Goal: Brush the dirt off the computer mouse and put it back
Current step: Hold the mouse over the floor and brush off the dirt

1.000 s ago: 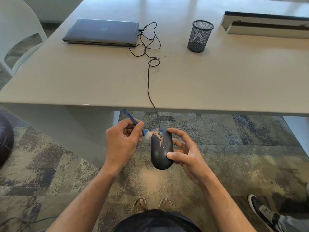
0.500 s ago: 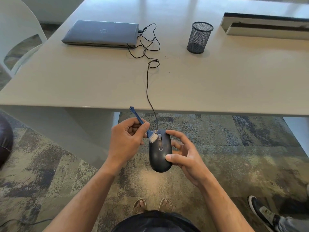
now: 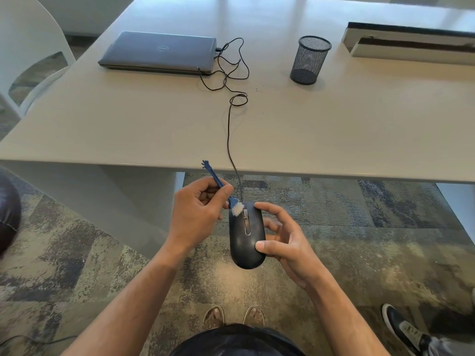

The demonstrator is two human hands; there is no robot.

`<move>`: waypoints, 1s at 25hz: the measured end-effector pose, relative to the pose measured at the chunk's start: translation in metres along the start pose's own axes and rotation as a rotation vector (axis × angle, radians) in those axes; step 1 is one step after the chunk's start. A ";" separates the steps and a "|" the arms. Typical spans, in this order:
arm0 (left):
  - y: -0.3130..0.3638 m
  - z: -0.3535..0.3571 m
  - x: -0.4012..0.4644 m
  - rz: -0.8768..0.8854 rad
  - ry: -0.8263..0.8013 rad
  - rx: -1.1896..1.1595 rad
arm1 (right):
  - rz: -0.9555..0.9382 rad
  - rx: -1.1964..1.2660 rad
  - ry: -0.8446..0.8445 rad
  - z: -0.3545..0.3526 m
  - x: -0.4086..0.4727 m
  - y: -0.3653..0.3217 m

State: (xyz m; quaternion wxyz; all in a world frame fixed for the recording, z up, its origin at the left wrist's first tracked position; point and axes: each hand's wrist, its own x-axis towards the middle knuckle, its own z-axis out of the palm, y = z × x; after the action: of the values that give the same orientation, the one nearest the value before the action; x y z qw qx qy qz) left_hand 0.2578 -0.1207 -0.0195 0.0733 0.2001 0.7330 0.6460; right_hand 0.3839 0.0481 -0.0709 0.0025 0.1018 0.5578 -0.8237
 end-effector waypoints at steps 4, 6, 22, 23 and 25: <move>-0.004 0.000 0.008 -0.025 0.110 0.133 | 0.005 0.009 -0.013 0.000 -0.002 0.002; -0.005 -0.002 0.008 -0.029 0.147 0.136 | 0.005 0.010 -0.007 -0.001 -0.002 0.002; 0.003 -0.005 -0.002 -0.004 0.081 0.019 | -0.004 0.020 0.025 0.000 -0.002 0.002; 0.006 -0.006 -0.005 0.008 0.029 -0.026 | -0.004 0.020 0.026 0.000 -0.001 0.001; 0.011 -0.008 -0.010 0.036 -0.082 -0.077 | -0.009 0.021 0.026 0.001 0.000 0.001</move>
State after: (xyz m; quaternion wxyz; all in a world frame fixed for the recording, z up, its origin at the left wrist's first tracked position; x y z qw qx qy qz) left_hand 0.2661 -0.1307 -0.0091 0.0993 0.2365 0.7003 0.6662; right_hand 0.3841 0.0471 -0.0713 -0.0095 0.1097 0.5495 -0.8282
